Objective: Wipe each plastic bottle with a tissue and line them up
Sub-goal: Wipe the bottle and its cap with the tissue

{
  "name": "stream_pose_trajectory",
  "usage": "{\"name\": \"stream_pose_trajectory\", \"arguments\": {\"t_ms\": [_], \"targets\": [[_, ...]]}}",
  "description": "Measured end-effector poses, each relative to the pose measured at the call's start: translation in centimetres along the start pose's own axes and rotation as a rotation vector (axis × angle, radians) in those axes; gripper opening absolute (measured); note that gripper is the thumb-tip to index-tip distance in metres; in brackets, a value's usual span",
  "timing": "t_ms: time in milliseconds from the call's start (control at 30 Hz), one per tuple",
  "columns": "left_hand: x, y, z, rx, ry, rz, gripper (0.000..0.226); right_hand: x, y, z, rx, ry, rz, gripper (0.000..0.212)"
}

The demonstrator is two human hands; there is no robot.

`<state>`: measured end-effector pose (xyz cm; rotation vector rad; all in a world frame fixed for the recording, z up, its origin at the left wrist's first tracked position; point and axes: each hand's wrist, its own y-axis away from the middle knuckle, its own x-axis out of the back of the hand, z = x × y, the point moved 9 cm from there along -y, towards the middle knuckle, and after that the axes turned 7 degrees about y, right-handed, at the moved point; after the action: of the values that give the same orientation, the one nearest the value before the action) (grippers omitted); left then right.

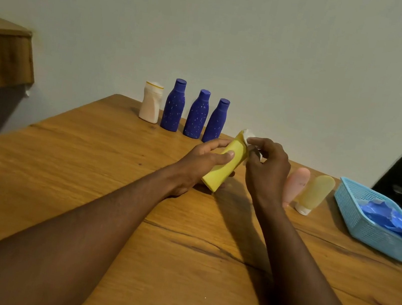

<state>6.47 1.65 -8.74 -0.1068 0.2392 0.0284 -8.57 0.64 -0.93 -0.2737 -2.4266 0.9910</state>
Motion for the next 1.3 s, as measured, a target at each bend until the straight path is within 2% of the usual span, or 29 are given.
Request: {"name": "stream_pose_trajectory", "arguments": {"t_ms": [100,233,333,467,567,667,767,900,1067,1300], "targets": [[-0.1,0.0,0.1,-0.002,-0.025,0.010,0.045,-0.2,0.2,-1.7,0.111,0.017,-0.020,0.020],[-0.2,-0.2,0.0,-0.031,-0.085,0.017,0.046,-1.5,0.6,-4.1,0.267,0.173,-0.083,0.025],[-0.1,-0.2,-0.1,-0.034,-0.050,0.027,0.048,-1.0,0.4,-3.6,0.249,0.170,-0.050,0.022],[0.3,-0.3,0.3,-0.051,-0.012,0.051,0.049,0.2,-0.1,-1.2,0.104,0.048,0.003,0.020],[0.2,-0.2,0.5,-0.056,-0.033,0.037,0.046,0.3,-0.1,-0.4,0.049,0.044,0.010,0.019],[-0.1,-0.1,0.5,-0.059,-0.069,0.015,0.037,0.1,0.1,-1.8,0.128,0.048,-0.006,0.018],[-0.4,-0.1,0.3,-0.040,-0.072,-0.003,0.041,-0.8,0.5,-3.5,0.247,0.119,-0.055,0.019],[-0.2,0.0,0.4,-0.020,-0.009,-0.011,0.038,-0.1,0.1,-2.3,0.191,0.071,-0.009,0.018],[-0.2,0.0,0.5,-0.020,0.018,-0.025,0.047,0.5,0.0,-0.2,0.071,0.044,0.025,0.015],[-0.4,0.0,0.2,-0.001,-0.023,-0.012,0.037,-1.0,0.3,-3.6,0.254,0.149,-0.049,0.024]]}}
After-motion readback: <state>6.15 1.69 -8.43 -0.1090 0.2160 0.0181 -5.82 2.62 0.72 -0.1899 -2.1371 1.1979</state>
